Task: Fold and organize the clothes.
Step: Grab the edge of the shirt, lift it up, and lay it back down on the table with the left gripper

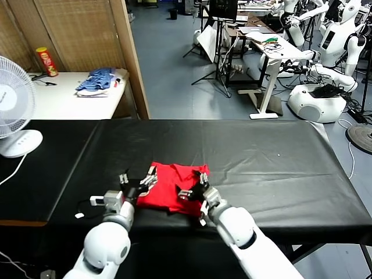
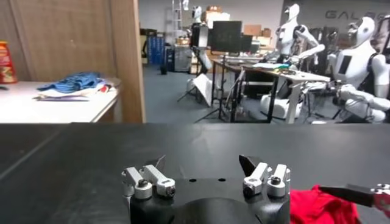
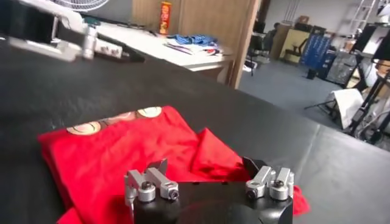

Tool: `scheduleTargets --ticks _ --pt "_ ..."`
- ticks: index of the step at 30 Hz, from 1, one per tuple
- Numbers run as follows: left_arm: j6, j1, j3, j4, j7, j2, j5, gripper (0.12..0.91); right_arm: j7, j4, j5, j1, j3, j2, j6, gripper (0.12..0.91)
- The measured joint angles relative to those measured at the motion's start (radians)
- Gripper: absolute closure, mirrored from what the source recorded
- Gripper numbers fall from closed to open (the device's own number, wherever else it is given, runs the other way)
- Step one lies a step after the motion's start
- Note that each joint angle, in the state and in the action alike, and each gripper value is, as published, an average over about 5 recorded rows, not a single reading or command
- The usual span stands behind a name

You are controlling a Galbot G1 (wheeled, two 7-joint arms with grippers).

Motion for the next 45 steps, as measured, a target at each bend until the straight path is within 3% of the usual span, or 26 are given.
scheduleTargets --ticks 11,19,26,38,45 --pt "-0.002 0.008 -0.001 0.003 0.0 -0.004 0.0 0.232 0.064 -0.005 -0.049 -0.033 0.089 0.009 0.001 0.227" --pt "-0.02 -0.002 -0.006 0.027 0.005 -0.008 -0.007 0.232 0.172 0.013 0.054 -0.066 0.188 0.042 0.075 0.227" --pt "-0.033 -0.029 -0.029 0.079 0.026 -0.023 -0.118 0.232 0.137 0.08 0.108 -0.132 0.253 0.03 0.073 0.227" --pt "-0.038 -0.053 -0.088 0.177 0.043 -0.038 -0.475 0.232 0.131 0.209 0.173 -0.231 0.34 0.0 0.061 0.227" --pt "-0.041 -0.047 -0.111 0.214 0.057 -0.047 -0.542 0.232 0.129 0.223 0.171 -0.239 0.344 0.006 0.06 0.227"
